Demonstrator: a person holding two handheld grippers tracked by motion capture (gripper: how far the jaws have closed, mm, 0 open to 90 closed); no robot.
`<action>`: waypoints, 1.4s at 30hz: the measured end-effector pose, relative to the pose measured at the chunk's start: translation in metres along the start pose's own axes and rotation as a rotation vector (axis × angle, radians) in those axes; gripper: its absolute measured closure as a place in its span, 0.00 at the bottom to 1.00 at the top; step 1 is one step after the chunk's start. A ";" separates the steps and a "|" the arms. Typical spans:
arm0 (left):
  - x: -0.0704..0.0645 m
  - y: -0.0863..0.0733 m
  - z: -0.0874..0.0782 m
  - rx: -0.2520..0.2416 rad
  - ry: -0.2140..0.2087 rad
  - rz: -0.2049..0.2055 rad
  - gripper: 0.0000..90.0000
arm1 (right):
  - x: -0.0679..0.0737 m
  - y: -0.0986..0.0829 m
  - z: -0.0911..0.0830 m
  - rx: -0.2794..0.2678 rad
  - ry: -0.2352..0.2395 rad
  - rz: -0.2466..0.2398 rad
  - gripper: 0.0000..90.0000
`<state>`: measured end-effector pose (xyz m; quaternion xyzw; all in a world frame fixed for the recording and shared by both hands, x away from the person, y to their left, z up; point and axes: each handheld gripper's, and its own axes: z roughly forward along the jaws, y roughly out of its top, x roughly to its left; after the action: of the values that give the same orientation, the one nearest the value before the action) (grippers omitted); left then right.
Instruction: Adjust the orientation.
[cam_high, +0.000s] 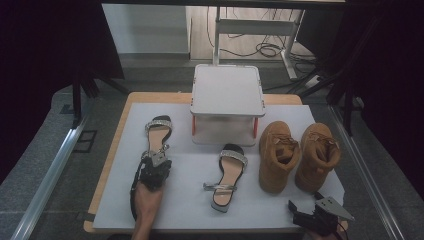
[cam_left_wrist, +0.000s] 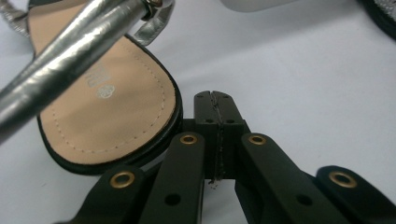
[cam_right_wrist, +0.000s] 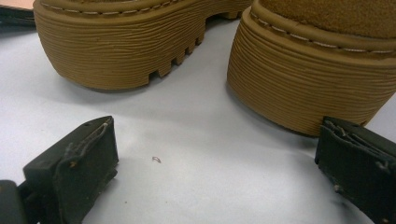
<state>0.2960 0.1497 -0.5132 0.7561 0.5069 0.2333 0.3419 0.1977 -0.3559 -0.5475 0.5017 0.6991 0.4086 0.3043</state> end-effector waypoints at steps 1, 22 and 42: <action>0.002 -0.001 -0.002 0.001 0.001 -0.006 1.00 | 0.000 0.000 0.000 0.000 0.000 0.000 0.00; 0.051 -0.018 -0.022 -0.009 0.061 -0.096 1.00 | 0.000 0.000 0.000 0.000 0.000 0.000 0.00; 0.049 -0.029 -0.059 -0.032 0.097 -0.077 0.71 | 0.000 0.000 0.000 0.000 0.000 0.002 0.00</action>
<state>0.2560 0.2193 -0.4963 0.7182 0.5478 0.2645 0.3379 0.1976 -0.3558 -0.5475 0.5024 0.6986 0.4087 0.3041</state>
